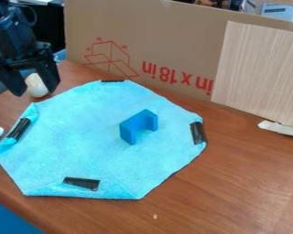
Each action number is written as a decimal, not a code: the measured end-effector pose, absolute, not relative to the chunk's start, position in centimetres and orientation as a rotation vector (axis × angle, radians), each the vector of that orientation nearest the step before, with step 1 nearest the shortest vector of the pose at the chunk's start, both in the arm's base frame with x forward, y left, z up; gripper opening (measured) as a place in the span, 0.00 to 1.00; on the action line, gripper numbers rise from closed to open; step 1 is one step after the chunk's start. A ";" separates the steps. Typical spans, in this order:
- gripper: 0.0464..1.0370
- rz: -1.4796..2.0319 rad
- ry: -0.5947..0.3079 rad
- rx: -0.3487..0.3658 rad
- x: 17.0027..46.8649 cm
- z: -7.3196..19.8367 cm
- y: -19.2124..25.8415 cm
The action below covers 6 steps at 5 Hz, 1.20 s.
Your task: Remove blue figure from top of the cloth and placed on the table
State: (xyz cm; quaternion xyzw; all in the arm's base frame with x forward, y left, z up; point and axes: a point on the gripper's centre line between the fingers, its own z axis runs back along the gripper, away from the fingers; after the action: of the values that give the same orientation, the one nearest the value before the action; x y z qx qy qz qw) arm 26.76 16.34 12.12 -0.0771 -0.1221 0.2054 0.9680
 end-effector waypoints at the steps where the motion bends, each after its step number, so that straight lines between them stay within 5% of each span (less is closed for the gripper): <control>1: 0.96 0.409 -0.219 -0.181 26.8 11.3 16.1; 2: 0.96 0.179 -0.206 -0.305 29.5 10.3 14.9; 3: 0.96 -0.084 -0.202 -0.335 31.0 10.9 11.7; 4: 0.96 -0.324 -0.196 -0.338 32.5 10.6 8.5; 6: 0.96 -0.482 -0.204 -0.206 34.6 9.4 3.5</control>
State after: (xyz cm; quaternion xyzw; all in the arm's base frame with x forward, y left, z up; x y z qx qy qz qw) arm 34.58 3.55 9.35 -0.1017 -0.1007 -0.2379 0.9607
